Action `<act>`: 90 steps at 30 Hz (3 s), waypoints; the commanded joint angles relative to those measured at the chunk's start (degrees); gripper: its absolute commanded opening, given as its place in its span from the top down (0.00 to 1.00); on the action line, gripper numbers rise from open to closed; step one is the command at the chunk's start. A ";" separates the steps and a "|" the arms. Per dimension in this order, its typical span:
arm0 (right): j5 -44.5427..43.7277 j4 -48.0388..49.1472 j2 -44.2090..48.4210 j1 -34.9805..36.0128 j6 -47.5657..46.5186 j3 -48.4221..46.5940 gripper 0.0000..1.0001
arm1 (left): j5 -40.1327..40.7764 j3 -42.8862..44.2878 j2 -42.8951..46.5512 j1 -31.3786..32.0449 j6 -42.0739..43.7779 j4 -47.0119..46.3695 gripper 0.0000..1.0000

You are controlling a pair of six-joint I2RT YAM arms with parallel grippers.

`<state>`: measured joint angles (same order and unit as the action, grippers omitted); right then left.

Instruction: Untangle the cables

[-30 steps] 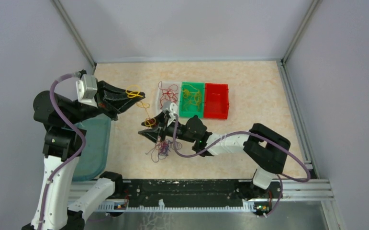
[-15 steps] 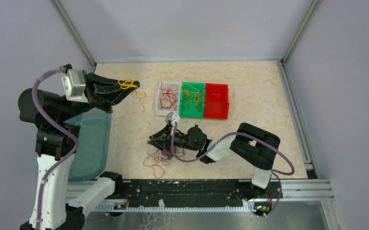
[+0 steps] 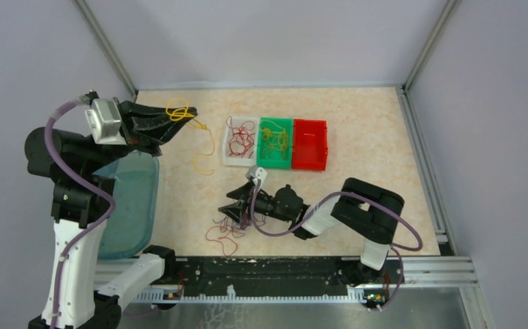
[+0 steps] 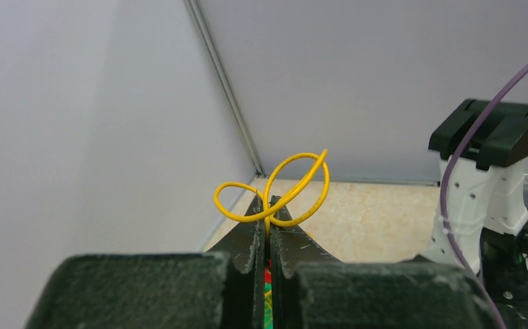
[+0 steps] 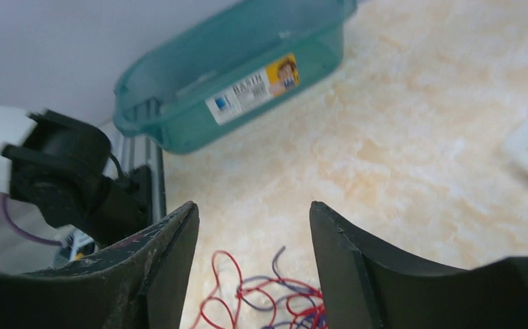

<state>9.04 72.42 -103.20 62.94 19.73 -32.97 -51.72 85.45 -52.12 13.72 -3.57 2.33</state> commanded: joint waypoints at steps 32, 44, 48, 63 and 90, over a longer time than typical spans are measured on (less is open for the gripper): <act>3.67 -19.84 27.27 -8.48 -4.63 -17.32 1.00 | 1.46 -20.22 6.10 -0.09 2.04 8.42 0.69; -5.46 -28.24 27.17 -22.72 -6.64 -15.43 1.00 | 5.23 -20.91 4.25 -0.09 24.99 30.87 0.04; -9.17 -31.08 23.29 -26.44 -7.91 -18.07 1.00 | 9.52 -21.97 3.66 -0.09 30.65 35.29 0.00; -15.70 -31.24 8.99 -31.34 -9.08 -22.52 1.00 | 12.54 -25.67 6.43 -0.09 33.50 35.75 0.00; -14.58 -40.31 12.09 -29.28 -12.17 -23.13 0.57 | 12.40 -29.46 5.51 -0.09 32.74 32.21 0.00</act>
<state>-9.87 29.56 -99.02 32.23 7.18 -58.43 -39.59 57.47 -46.33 13.72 28.53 36.05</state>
